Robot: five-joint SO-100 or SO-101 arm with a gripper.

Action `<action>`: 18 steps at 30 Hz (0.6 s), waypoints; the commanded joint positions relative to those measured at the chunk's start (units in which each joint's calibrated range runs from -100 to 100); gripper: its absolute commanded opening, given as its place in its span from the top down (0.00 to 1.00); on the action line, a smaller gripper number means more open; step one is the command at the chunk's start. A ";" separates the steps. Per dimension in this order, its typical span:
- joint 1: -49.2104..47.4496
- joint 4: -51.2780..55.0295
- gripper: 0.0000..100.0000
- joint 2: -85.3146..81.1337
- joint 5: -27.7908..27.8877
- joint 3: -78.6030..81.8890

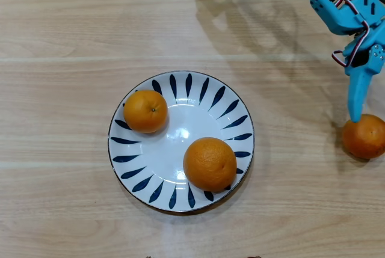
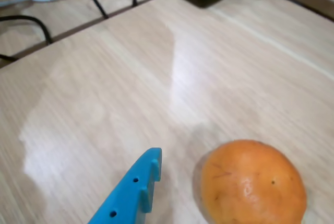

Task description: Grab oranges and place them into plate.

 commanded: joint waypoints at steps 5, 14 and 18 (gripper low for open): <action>1.34 -1.33 0.37 7.18 -2.36 -9.67; 2.71 -1.33 0.37 18.51 -4.45 -20.63; 3.68 -1.33 0.37 21.47 -4.45 -23.44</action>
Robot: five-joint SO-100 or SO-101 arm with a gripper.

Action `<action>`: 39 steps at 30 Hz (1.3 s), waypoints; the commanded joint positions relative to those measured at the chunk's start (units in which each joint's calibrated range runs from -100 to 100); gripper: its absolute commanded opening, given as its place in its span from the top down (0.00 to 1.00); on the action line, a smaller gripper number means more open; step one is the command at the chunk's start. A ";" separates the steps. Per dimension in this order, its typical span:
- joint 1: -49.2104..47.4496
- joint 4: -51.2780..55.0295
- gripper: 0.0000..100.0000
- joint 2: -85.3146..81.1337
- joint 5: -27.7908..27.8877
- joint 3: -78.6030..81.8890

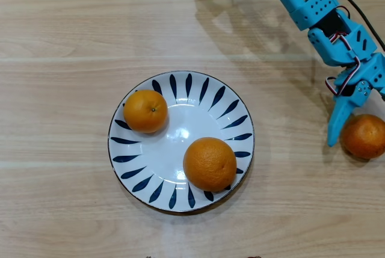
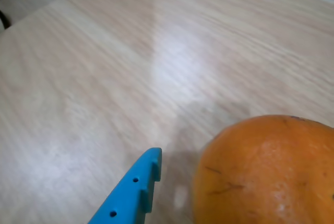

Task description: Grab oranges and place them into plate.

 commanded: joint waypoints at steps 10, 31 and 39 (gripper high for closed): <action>2.78 -1.33 0.38 8.85 -0.28 -15.71; 2.06 -1.33 0.69 11.98 -1.48 -19.87; 2.70 0.99 0.68 2.85 1.76 -17.52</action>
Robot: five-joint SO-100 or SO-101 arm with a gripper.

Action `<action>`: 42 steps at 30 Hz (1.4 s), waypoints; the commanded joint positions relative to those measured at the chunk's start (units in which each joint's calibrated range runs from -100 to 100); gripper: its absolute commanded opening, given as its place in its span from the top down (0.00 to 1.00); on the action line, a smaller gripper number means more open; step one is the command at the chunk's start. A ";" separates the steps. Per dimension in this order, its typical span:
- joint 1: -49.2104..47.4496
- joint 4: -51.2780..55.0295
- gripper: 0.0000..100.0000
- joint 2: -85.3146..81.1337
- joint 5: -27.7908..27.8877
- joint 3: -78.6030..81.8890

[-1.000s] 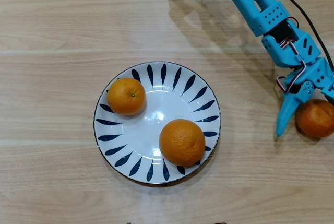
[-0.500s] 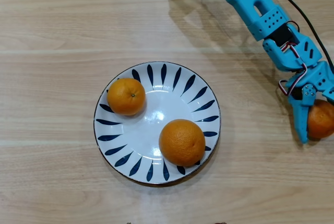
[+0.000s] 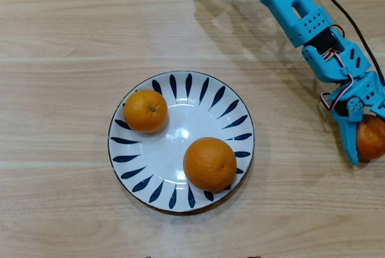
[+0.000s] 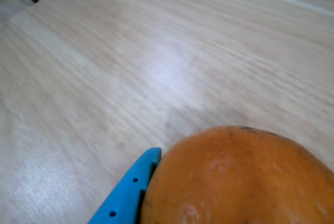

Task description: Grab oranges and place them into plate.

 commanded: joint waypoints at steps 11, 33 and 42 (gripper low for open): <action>2.20 2.97 0.68 -36.22 4.58 29.19; 35.19 2.28 0.68 -83.73 14.10 90.21; 36.32 1.25 0.68 -76.88 14.05 88.22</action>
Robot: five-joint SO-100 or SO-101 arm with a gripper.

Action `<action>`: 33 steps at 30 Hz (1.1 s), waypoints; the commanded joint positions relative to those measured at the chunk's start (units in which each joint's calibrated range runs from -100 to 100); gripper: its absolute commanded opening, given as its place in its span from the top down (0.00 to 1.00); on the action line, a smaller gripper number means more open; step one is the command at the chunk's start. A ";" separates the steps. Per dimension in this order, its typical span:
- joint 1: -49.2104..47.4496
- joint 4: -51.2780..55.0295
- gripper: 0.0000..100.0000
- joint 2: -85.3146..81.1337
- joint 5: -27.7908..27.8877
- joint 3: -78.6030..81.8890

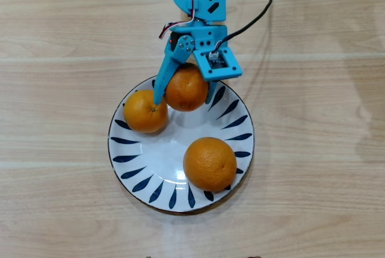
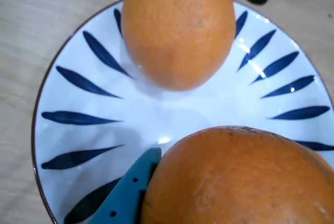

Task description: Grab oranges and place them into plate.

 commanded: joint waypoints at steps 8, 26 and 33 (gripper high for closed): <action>-1.10 -2.03 0.66 3.18 -0.14 -3.79; -3.60 -6.15 0.52 2.34 -0.14 -2.97; -7.31 -3.31 0.52 -7.97 0.59 2.00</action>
